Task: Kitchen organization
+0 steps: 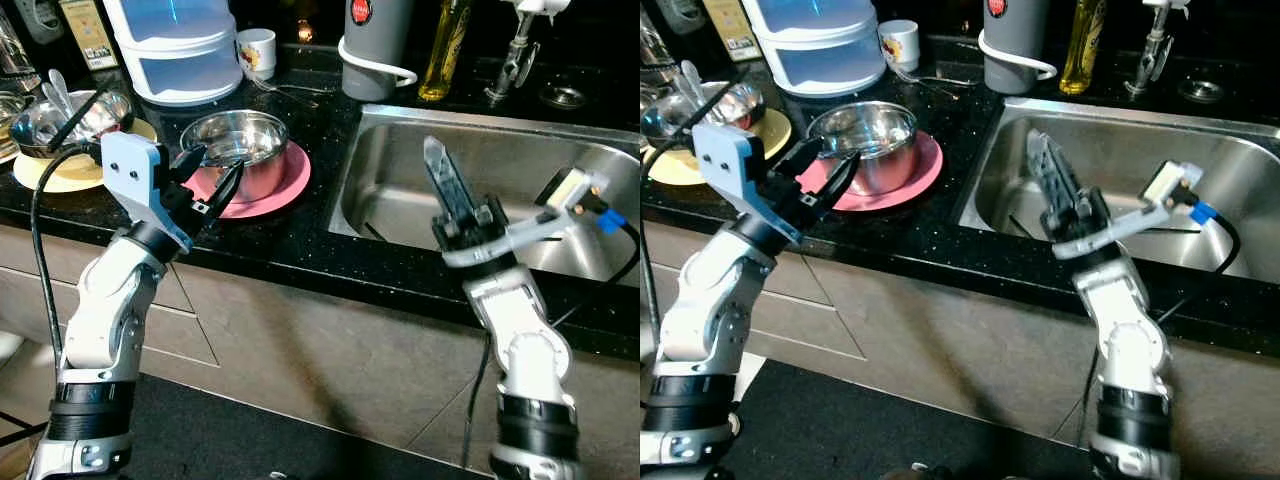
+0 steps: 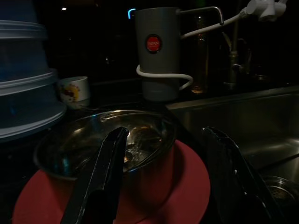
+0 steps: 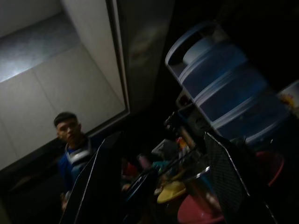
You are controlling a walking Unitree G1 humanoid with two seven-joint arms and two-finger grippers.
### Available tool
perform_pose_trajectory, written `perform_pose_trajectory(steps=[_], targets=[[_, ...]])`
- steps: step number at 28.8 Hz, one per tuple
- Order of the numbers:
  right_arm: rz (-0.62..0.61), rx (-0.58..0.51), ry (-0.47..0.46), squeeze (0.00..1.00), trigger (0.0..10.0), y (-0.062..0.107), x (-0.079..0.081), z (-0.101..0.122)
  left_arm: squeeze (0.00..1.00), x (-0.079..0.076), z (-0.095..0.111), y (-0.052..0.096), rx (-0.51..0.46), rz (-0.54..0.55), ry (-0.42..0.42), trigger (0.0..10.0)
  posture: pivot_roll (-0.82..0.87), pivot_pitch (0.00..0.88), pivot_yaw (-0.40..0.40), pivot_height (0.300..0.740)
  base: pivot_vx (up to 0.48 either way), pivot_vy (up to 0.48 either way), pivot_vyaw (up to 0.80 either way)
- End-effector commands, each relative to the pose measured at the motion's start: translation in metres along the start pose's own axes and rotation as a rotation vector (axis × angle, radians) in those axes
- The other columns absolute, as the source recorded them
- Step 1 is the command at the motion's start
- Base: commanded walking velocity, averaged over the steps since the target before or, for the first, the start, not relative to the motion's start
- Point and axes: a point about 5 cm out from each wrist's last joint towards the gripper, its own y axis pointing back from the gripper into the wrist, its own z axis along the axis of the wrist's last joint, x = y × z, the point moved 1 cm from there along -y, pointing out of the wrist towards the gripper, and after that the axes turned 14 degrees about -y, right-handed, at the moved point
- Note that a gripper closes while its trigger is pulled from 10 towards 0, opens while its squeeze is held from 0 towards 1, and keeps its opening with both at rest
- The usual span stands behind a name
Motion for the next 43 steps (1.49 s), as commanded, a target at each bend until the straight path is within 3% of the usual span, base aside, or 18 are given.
perform_pose_trajectory(steps=[1,3,4,6,13,15,21,29,43], targets=[[0.047,0.046,-0.007,0.0,10.0,-0.001,0.006,-0.005,0.0,0.002,0.002,-0.002,-0.01,-0.002,-0.009,10.0,-0.02,0.067,-0.004,0.74,0.0,0.0,0.0],[0.074,0.145,-0.031,0.0,10.0,0.009,0.009,-0.015,0.0,0.003,0.004,-0.001,-0.014,0.002,-0.014,10.0,-0.02,0.064,-0.01,0.74,0.0,0.0,0.0],[0.074,0.145,-0.031,0.0,10.0,0.009,0.009,-0.015,0.0,0.003,0.004,-0.001,-0.014,0.002,-0.014,10.0,-0.02,0.064,-0.01,0.74,0.0,0.0,0.0],[0.07,0.206,-0.097,0.0,10.0,0.023,0.011,-0.023,0.0,0.006,0.005,0.001,-0.015,0.008,-0.022,10.0,-0.01,0.063,-0.012,0.74,0.0,0.0,0.0],[0.073,0.192,-0.138,0.0,10.0,0.035,0.013,-0.028,0.0,0.008,0.008,0.002,-0.019,0.013,-0.026,10.0,-0.01,0.065,-0.009,0.74,0.0,0.0,0.0],[0.019,0.186,-0.118,0.0,10.0,0.04,0.007,-0.033,0.0,0.01,0.008,0.001,-0.019,0.015,-0.028,10.0,-0.01,0.065,-0.008,0.74,0.0,0.0,0.0],[-0.055,0.167,-0.03,0.0,10.0,0.043,0.002,-0.031,0.0,0.014,0.01,-0.004,-0.023,0.007,-0.025,10.0,-0.02,0.068,0.0,0.74,0.0,0.0,0.0],[-0.056,0.171,-0.042,0.0,10.0,0.047,0.005,-0.032,0.0,0.014,0.008,-0.005,-0.017,0.006,-0.005,10.0,-0.03,0.071,0.004,0.74,0.0,0.0,0.0],[-0.045,0.215,-0.05,0.0,10.0,0.046,0.009,-0.039,0.0,0.016,-0.001,-0.004,0.02,0.033,-0.073,10.0,-0.05,0.076,-0.003,0.74,0.0,0.0,0.0]])
